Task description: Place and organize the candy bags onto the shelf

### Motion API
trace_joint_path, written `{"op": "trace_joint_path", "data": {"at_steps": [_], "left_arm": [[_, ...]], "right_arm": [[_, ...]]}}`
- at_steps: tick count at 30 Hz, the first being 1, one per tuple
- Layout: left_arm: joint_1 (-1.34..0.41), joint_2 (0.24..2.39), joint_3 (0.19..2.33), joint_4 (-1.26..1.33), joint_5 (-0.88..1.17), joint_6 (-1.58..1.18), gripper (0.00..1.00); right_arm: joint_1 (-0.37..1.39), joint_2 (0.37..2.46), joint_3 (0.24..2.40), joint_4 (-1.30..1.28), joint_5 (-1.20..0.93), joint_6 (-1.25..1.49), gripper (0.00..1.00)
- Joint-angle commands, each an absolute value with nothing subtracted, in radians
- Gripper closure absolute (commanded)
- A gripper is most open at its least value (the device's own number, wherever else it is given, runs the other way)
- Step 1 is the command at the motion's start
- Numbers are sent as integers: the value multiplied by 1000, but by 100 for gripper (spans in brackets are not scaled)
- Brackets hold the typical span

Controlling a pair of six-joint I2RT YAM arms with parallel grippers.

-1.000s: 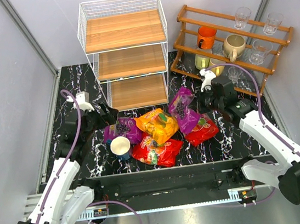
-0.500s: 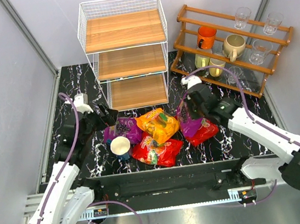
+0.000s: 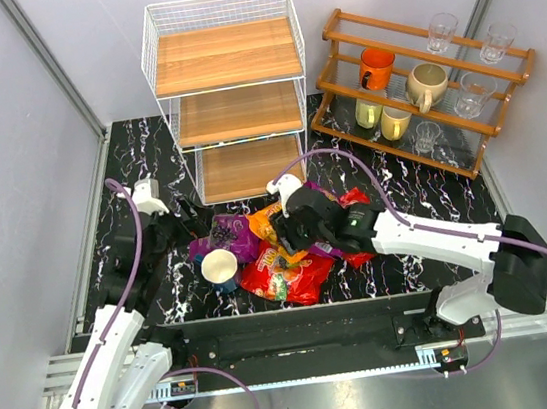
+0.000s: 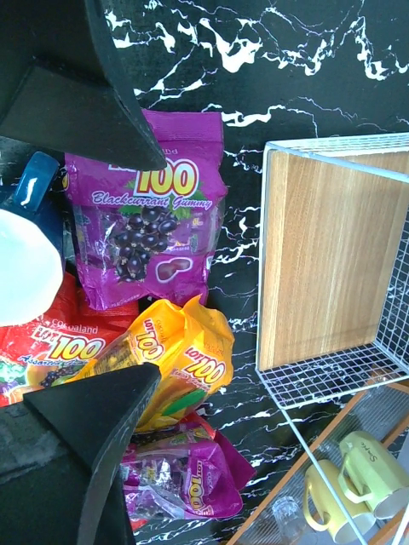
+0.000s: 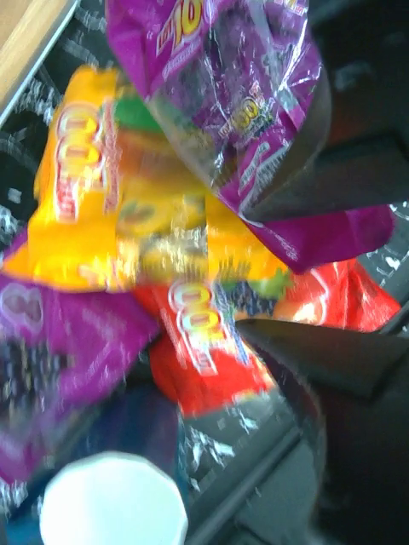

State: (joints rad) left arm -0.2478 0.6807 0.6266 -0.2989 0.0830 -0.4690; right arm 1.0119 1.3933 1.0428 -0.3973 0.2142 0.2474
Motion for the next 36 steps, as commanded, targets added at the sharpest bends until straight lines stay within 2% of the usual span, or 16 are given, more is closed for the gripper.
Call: {"op": "trace_joint_path", "data": {"at_steps": [1,2,5,7,10,14,18,20,24,30,36], "left_arm": [[-250,664,617,-284,67,-479,1],[-250,664,615,-284,66,-480,1],[-250,661,609,-282,67,-485,1],[-250,664,607,-279,66,-483,1],[-250,673,611,-275,74,-488,1],[-250,681,621,-270,87,-489,1],[-250,666,635,-275,97,-482,1],[-250,658,643,-279,97,-479,1],[-250,657,641,-281,104,-477,1],[-250,672,634,-264,112,-489,1],[-250,666,618,-262,114,-492,1]], "right_arm": [[1026,1255,996,-39,-65,290,36],[1026,1220,952,-8,-33,299,26],[1025,1102,891,43,193,317,16],[1025,1055,882,-41,411,357,14],[1022,1042,868,-172,598,439,13],[1008,1022,810,-300,724,615,14],[956,973,733,-342,710,782,16],[946,956,703,-313,667,776,17],[946,983,729,-226,566,596,20],[985,1124,879,-204,397,326,25],[1064,1316,1029,-290,477,265,28]]}}
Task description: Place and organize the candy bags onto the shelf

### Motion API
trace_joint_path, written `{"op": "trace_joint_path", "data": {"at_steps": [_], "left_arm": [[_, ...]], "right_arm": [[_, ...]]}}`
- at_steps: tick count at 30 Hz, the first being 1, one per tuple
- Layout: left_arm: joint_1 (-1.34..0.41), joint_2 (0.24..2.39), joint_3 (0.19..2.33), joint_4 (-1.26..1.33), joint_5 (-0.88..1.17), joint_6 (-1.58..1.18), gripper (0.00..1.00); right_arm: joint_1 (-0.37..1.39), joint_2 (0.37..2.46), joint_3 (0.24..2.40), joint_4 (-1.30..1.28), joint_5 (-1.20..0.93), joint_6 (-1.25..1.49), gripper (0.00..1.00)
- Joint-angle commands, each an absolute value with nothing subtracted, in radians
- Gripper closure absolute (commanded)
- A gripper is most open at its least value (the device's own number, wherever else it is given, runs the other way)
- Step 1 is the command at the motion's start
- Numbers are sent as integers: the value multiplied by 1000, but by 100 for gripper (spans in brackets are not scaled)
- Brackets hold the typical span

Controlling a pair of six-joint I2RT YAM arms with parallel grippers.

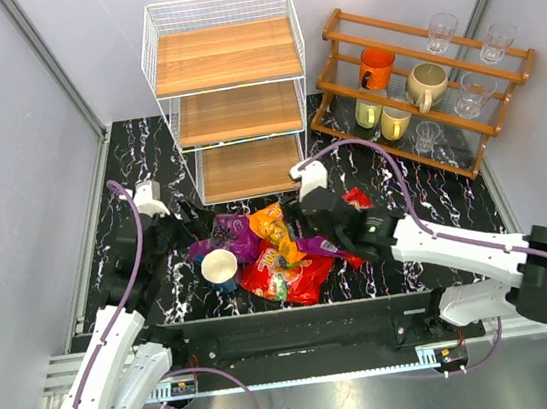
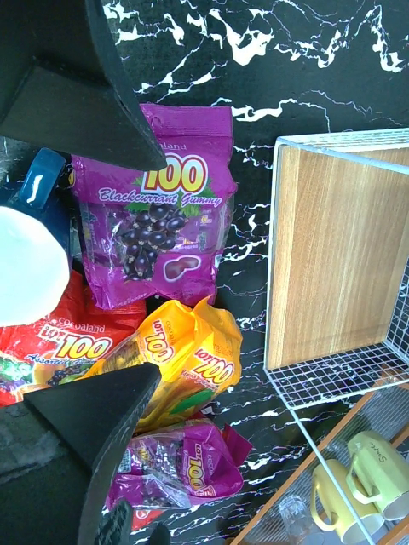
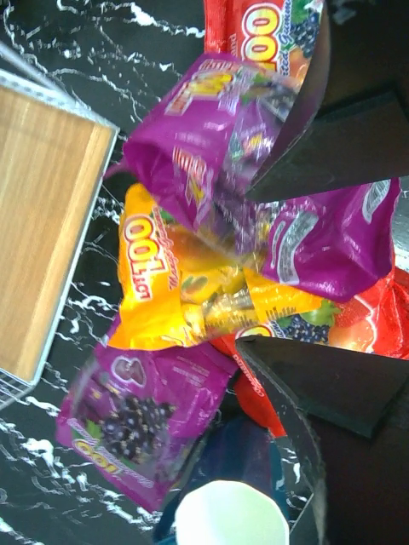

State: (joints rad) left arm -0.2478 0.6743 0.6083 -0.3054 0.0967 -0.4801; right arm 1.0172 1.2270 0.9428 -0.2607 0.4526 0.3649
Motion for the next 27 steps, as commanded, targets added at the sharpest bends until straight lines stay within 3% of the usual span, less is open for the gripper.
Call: {"op": "trace_joint_path", "data": {"at_steps": [1,15,18,22,23,25,27], "left_arm": [[-252,663,614,-261,114,-500,1],[-250,678,586,-238,137,-515,1],[-250,678,583,-235,137,-522,1],[-250,680,572,-224,143,-531,1],[-250,683,572,-222,146,-532,1],[-250,686,572,-221,149,-534,1],[-250,687,575,-221,150,-535,1]], "right_arm": [[1071,1337,1049,-296,497,271,28],[1152,1594,1201,-544,750,413,31],[1154,1621,1212,-578,764,445,35],[1154,1654,1246,-717,857,533,57],[1154,1649,1247,-739,909,549,73],[1154,1613,1240,-794,963,607,95],[1154,1547,1218,-801,1000,624,100]]}}
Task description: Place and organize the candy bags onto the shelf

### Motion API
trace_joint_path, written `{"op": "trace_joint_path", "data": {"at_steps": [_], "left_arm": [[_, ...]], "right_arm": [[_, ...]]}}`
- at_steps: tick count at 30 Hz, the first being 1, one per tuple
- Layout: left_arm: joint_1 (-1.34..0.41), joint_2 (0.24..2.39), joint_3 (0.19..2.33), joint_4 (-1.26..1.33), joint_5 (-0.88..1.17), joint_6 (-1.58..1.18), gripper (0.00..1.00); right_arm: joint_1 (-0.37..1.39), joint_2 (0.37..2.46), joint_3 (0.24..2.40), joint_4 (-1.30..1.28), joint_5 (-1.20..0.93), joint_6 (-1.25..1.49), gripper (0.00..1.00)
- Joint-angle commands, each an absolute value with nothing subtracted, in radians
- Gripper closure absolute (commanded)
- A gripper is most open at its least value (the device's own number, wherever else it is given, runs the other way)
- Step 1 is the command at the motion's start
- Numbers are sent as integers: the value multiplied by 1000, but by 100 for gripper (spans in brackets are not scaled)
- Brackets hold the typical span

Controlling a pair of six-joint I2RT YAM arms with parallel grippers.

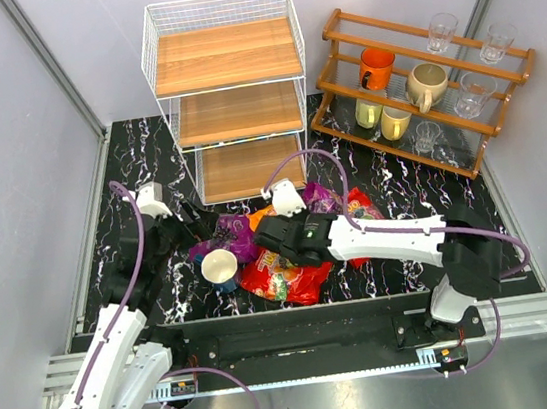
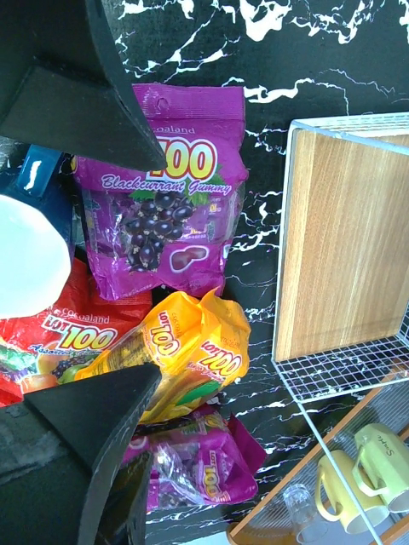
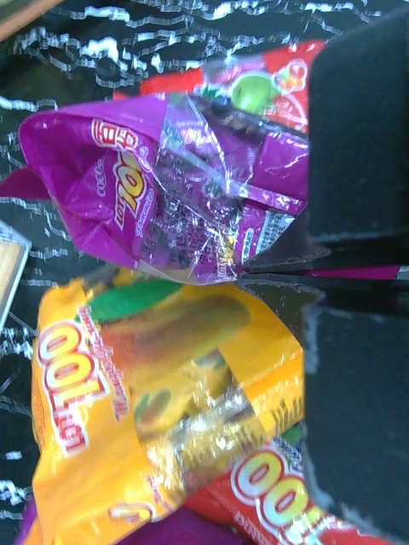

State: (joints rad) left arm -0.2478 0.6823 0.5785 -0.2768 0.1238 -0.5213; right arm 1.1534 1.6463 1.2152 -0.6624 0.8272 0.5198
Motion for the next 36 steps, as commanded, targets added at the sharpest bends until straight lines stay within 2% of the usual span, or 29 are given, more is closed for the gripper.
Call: {"op": "trace_joint_path", "data": {"at_steps": [1,4,9,11,14,16,20,30,32,33,34,36], "left_arm": [[-250,686,575,-221,149,-535,1],[-250,684,578,-219,147,-534,1],[-250,678,583,-222,147,-537,1],[-250,673,581,-222,146,-541,1],[-250,664,575,-221,143,-548,1],[-250,664,575,-222,146,-549,1],[-250,658,569,-221,149,-554,1],[-250,701,566,-195,170,-552,1],[-250,716,568,-181,181,-555,1],[-250,721,566,-176,183,-557,1],[-250,727,568,-173,192,-560,1],[-250,741,571,-166,202,-561,1]], "right_arm": [[1154,1522,1209,-764,997,599,100],[1154,1407,1158,-596,896,467,100],[1155,1215,1089,-336,564,353,100],[1154,1198,1113,-269,417,311,100],[1154,1193,1153,-235,312,293,100],[1154,1178,1141,-195,317,301,100],[1144,1164,1062,-231,478,353,100],[930,1039,761,-544,629,809,99],[911,1011,742,-567,647,839,90],[907,1006,738,-574,644,848,72],[904,1003,735,-574,640,847,63],[899,1012,736,-578,632,853,53]]}}
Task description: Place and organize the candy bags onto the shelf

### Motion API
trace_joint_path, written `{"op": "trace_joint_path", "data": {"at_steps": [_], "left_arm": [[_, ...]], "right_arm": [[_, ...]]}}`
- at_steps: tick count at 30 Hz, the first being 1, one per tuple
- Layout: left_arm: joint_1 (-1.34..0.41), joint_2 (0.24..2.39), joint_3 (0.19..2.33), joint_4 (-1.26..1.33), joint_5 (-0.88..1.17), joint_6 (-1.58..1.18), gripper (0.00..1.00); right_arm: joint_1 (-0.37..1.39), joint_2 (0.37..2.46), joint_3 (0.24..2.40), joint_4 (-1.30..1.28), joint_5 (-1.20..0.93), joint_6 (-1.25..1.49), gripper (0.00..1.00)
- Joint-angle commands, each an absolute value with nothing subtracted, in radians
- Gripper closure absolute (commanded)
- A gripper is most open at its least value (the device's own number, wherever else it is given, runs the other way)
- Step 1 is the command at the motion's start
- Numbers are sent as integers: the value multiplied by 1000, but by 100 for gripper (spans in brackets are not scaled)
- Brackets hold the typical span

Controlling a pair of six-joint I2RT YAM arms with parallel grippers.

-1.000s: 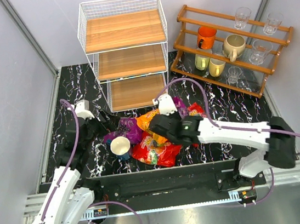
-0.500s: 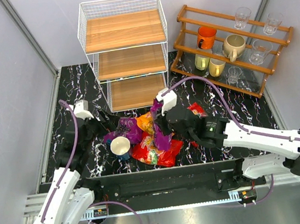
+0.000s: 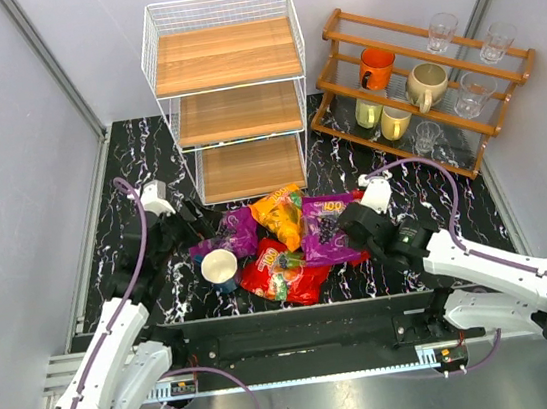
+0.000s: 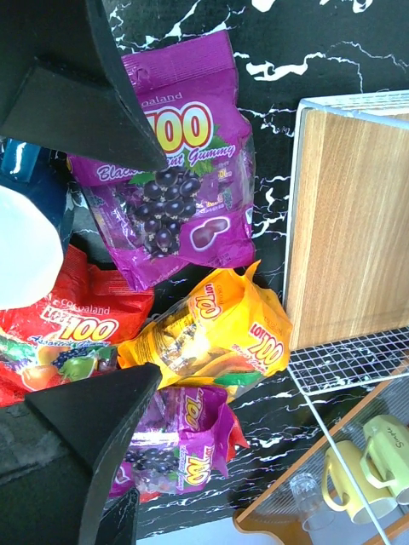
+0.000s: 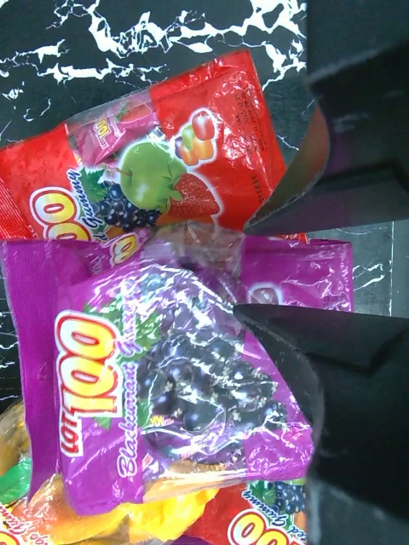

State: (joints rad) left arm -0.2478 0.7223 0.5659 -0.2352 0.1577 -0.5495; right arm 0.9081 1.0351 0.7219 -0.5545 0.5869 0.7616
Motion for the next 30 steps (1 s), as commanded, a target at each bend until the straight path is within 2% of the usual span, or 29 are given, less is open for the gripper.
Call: {"op": "trace_joint_path", "data": {"at_steps": [1,6,13,16,20,23,24,27,28,30], "left_arm": [[-252,745,571,-164,204,-563,1],[-252,735,571,-163,209,-561,1],[-274,718,610,-140,256,-513,1],[-371,729,650,-123,186,-474,1],[-599,791,693,-106,29,-436,1],[-745,877,703,-54,-87,-436,1],[-777,899,704,-35,-145,-437,1],[-879,1023,713,27,-250,-440,1],[-897,1047,715,50,-271,-440,1],[-946,1119,724,73,-336,-445,1]], "right_arm": [[897,1017,739,-583,627,856,46],[897,1023,721,-594,632,931,35],[894,973,615,-520,644,988,33],[893,950,572,-480,649,1002,34],[891,910,516,-373,635,988,37],[891,868,462,-280,606,959,48],[890,856,451,-266,597,956,61],[890,804,411,-241,597,946,86],[890,780,410,-242,598,940,100],[890,761,403,-242,598,930,100]]}}
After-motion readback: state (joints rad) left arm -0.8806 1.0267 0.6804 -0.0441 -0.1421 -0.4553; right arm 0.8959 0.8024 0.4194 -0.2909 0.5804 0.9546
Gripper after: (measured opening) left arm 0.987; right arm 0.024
